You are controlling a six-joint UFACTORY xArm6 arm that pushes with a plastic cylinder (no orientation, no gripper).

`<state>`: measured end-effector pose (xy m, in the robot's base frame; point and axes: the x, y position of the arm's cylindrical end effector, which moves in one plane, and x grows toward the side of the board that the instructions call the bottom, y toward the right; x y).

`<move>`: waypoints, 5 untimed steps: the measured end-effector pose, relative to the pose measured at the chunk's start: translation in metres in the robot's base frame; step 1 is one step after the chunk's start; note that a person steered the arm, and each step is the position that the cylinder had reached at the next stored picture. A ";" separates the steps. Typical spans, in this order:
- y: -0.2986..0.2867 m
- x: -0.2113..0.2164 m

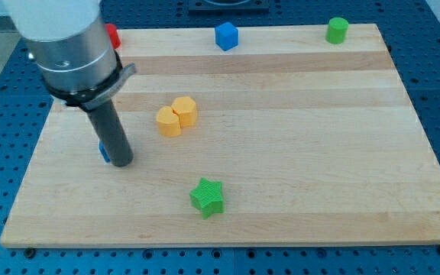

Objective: Point the arm to the right of the red star

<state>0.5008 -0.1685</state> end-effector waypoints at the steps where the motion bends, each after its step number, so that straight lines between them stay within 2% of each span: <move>1: -0.011 -0.020; 3: -0.030 -0.060; 4: -0.046 -0.060; 5: -0.047 -0.042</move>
<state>0.4588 -0.2151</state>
